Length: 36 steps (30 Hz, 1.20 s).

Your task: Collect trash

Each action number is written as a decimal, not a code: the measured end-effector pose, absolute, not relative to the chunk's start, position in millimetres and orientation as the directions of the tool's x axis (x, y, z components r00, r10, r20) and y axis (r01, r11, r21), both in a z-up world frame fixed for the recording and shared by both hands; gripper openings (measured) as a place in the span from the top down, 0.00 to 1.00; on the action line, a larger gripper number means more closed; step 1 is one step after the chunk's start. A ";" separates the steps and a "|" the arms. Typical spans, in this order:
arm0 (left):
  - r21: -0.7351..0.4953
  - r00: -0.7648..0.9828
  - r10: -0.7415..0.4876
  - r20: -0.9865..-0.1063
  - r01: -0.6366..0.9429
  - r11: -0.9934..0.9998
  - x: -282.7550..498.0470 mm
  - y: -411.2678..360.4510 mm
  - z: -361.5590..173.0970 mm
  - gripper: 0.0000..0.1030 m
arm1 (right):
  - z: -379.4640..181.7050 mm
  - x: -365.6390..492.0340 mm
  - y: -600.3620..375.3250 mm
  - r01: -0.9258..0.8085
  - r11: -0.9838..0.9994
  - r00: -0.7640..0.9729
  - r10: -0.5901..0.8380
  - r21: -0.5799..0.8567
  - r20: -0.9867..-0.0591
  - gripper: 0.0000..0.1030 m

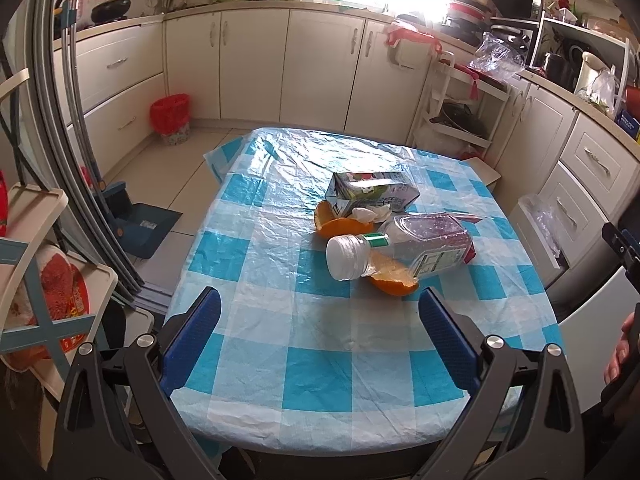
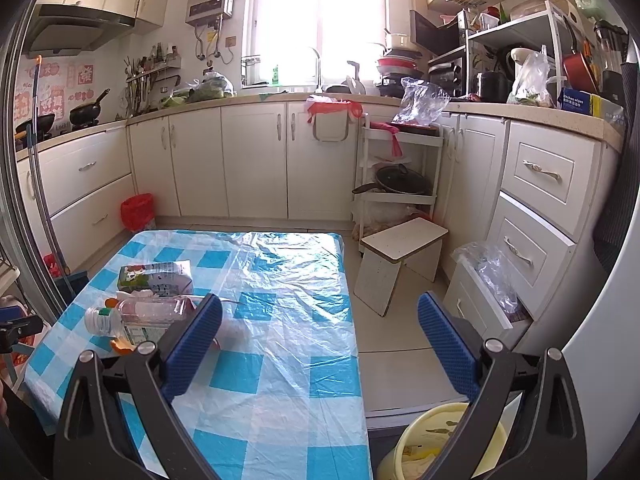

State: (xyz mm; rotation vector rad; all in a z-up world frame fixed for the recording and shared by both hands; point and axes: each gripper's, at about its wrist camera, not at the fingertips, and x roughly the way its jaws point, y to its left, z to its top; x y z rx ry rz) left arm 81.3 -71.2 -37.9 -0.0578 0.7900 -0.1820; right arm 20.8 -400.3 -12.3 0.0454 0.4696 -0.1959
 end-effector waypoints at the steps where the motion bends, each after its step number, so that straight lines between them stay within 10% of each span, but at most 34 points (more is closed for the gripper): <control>1: -0.120 0.687 -0.182 -0.703 0.137 0.983 81.9 -70.6 -38.7 0.08 | -12.5 20.7 -399.9 0.196 0.981 0.873 -0.176 -0.003 -0.454 0.09; 19: -0.196 0.632 -0.219 -0.743 0.107 0.975 109.1 -66.4 -55.5 0.08 | -17.7 27.2 -371.8 0.061 0.997 0.868 -0.071 -0.037 -0.491 0.09; 36: -0.084 0.537 0.015 -0.843 -0.159 0.984 192.4 -51.4 -100.0 0.08 | -30.7 34.3 -350.1 -0.015 0.997 0.849 -0.026 -0.073 -0.527 0.09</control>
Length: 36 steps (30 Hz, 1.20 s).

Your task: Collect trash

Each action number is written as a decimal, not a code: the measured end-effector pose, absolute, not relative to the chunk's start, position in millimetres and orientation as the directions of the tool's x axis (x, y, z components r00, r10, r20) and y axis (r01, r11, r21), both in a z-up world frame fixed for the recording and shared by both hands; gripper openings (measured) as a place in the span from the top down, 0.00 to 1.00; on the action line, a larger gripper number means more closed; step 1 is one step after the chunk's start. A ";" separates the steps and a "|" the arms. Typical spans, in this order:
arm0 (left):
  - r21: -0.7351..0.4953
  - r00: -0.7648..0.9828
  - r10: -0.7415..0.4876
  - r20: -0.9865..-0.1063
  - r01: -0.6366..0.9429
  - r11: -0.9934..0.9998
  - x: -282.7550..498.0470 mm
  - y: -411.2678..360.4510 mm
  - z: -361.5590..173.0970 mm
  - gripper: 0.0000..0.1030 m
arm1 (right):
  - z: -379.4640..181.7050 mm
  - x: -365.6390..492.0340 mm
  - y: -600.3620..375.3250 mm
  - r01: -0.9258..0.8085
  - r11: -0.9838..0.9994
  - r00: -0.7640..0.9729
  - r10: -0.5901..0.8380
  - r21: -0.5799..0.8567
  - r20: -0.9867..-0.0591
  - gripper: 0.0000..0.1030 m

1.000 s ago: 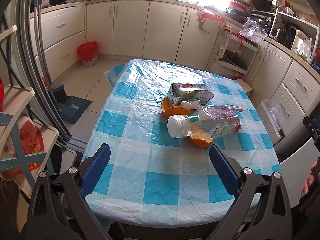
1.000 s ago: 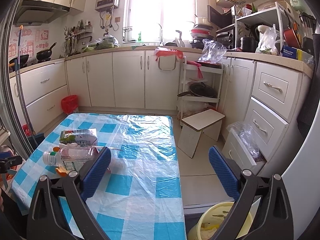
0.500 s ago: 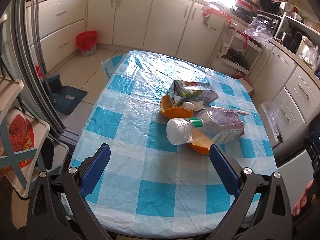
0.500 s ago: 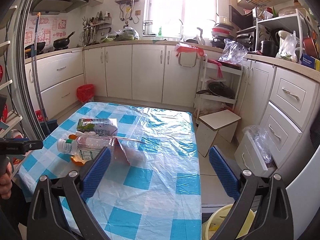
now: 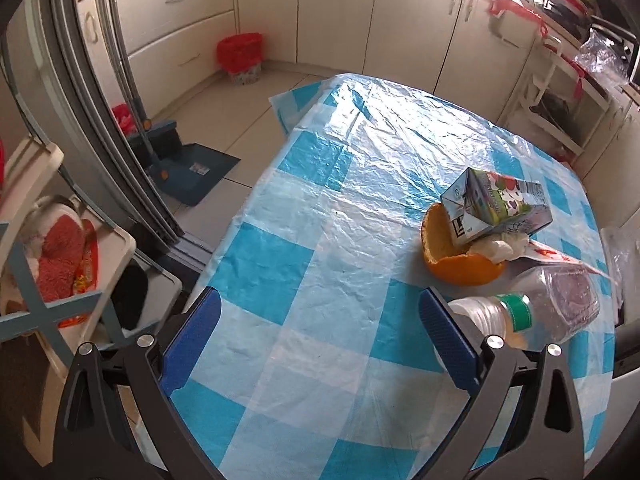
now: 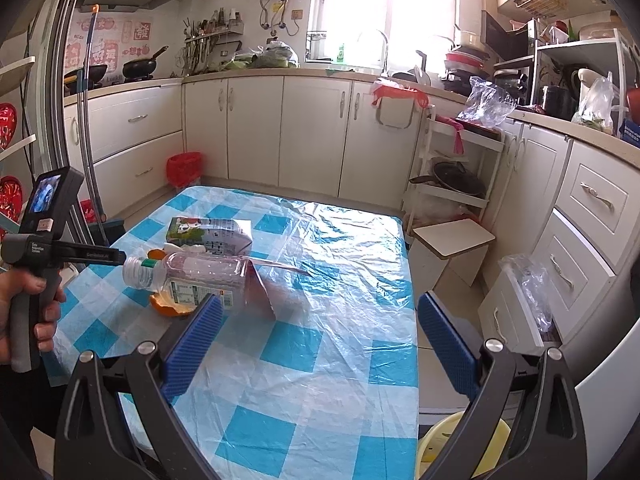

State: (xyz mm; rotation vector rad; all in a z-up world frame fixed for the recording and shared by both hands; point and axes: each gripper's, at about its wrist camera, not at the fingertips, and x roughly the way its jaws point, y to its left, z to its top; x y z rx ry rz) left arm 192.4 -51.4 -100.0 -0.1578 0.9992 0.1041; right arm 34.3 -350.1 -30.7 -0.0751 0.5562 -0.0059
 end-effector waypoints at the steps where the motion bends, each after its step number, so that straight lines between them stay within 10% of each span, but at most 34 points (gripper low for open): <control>1: -0.121 0.526 -0.019 -0.850 -0.161 0.980 196.0 -50.1 -103.0 0.08 | -31.7 33.9 -350.0 -0.016 0.997 0.847 -0.027 -0.078 -0.531 0.09; 10: -0.378 0.407 -0.401 -0.821 0.139 0.915 171.9 -89.0 -104.3 0.09 | -32.4 31.3 -357.6 -0.006 0.997 0.843 -0.036 -0.076 -0.537 0.08; 18: -0.279 0.350 -0.500 -0.792 0.521 0.806 116.5 -167.1 -84.6 0.09 | -35.2 36.5 -363.6 0.011 1.000 0.823 -0.017 -0.015 -0.567 0.08; 33: -0.418 0.382 -0.571 -0.727 0.414 0.809 182.3 -158.6 -102.2 0.09 | -45.6 40.9 -417.1 0.117 0.949 0.783 0.093 0.293 -0.615 0.08; 36: -0.400 0.372 -0.561 -0.739 0.427 0.811 178.3 -163.7 -103.3 0.26 | -47.8 41.5 -427.0 0.141 0.929 0.778 0.111 0.343 -0.618 0.08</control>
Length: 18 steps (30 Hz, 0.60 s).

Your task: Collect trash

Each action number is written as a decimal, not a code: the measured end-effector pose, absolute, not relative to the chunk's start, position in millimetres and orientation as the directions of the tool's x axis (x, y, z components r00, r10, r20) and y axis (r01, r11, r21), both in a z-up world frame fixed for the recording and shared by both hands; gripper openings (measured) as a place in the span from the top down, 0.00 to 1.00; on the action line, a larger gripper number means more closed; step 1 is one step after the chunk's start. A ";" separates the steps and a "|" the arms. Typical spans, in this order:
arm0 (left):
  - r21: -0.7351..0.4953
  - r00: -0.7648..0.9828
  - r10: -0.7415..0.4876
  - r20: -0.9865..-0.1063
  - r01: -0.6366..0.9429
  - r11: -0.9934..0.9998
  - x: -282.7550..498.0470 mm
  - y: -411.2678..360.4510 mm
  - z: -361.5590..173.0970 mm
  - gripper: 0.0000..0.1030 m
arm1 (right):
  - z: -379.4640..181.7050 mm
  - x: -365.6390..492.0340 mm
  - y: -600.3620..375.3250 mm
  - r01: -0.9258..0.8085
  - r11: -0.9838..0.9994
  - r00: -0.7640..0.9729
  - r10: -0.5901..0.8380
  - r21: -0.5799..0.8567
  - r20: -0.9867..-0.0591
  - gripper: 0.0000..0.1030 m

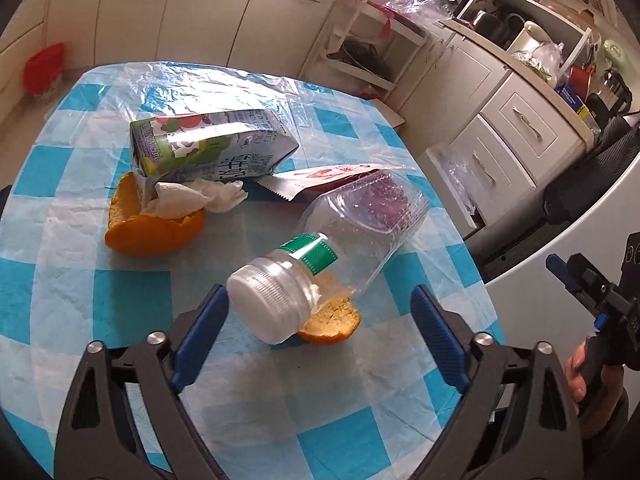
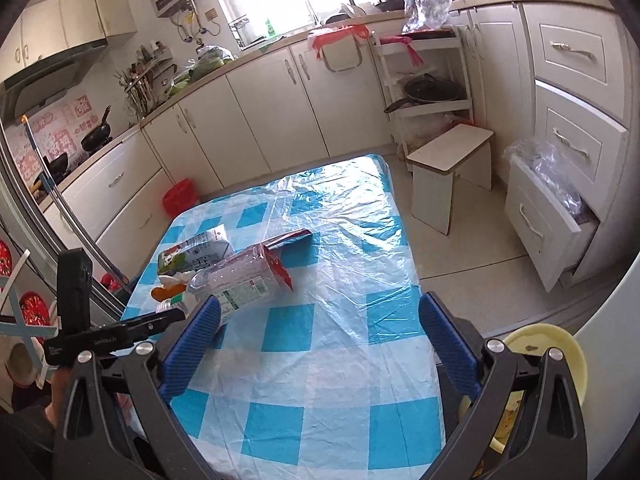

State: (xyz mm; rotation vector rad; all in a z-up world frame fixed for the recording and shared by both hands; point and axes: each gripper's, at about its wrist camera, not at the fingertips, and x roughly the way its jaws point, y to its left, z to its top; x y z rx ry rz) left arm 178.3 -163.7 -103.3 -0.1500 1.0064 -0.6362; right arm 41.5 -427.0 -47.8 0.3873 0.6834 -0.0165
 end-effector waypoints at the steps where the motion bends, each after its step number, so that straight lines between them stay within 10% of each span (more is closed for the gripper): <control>1: -0.393 0.361 -0.556 -0.749 0.432 0.811 176.2 -165.3 -103.4 0.37 | -47.9 41.8 -429.7 0.146 0.924 0.778 0.114 0.354 -0.618 0.08; 4: -0.380 0.336 -0.551 -0.764 0.456 0.805 168.4 -168.6 -102.6 0.57 | -46.7 41.3 -433.3 0.154 0.913 0.780 0.124 0.379 -0.614 0.08; 18: -0.542 0.112 -0.751 -0.651 0.623 0.563 116.9 -215.2 -89.3 0.59 | -69.0 54.9 -439.0 0.141 0.823 0.717 0.298 0.550 -0.630 0.08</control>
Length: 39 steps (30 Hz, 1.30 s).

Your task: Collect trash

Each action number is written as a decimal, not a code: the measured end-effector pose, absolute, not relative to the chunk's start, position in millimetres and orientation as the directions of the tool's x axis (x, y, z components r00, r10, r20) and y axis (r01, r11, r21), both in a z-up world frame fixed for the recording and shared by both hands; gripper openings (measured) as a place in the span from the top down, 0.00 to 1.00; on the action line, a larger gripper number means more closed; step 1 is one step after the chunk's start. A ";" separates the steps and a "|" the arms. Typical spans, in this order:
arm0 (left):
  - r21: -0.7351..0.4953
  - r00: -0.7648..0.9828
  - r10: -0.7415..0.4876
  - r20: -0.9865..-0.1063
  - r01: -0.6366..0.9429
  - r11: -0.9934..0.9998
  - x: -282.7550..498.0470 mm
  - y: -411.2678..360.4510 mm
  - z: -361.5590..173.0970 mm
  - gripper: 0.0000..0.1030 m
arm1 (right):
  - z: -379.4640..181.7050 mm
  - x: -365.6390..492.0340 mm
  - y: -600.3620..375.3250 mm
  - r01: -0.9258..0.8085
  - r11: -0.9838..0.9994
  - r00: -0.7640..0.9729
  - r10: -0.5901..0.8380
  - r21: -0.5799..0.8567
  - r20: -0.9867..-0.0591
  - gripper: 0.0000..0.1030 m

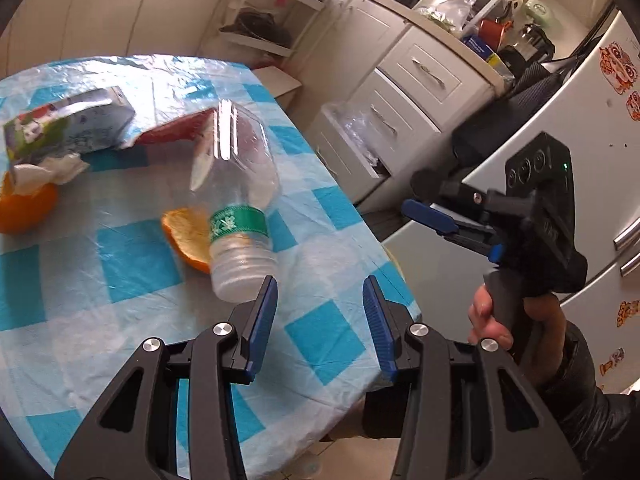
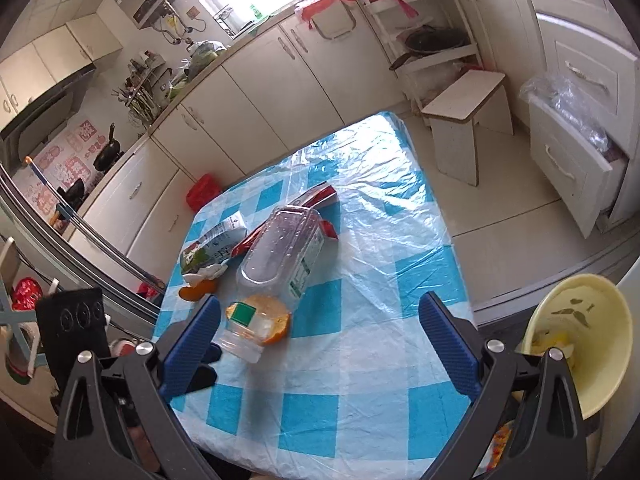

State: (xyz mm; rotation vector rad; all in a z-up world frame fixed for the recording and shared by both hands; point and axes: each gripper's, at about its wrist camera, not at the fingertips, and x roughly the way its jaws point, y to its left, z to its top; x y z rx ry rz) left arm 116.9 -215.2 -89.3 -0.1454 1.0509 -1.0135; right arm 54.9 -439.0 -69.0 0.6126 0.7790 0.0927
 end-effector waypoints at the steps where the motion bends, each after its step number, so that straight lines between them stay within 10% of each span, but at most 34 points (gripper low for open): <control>1: -0.538 0.097 -0.741 -0.665 0.626 0.565 112.7 -222.9 -95.4 0.59 | -71.2 56.4 -440.6 0.149 0.806 0.715 0.312 0.572 -0.626 0.08; 15: -0.242 0.298 -0.515 -0.804 0.627 0.740 79.8 -177.8 -78.5 0.36 | -66.1 129.8 -375.0 0.130 0.863 0.670 0.287 0.489 -0.685 0.08; 24: -0.372 0.356 -0.511 -0.783 0.391 0.842 120.4 -114.9 -85.1 0.30 | -86.5 166.8 -330.9 0.190 0.940 0.591 0.120 0.282 -0.797 0.14; 26: -0.414 0.349 -0.529 -0.774 0.353 0.839 129.0 -115.1 -88.8 0.29 | -93.0 164.4 -335.8 0.183 0.929 0.577 0.163 0.322 -0.800 0.40; 39: -0.488 0.298 -0.547 -0.782 0.254 0.835 145.1 -134.7 -123.6 0.29 | -92.7 114.8 -394.7 0.069 0.682 0.554 0.581 0.728 -0.596 0.44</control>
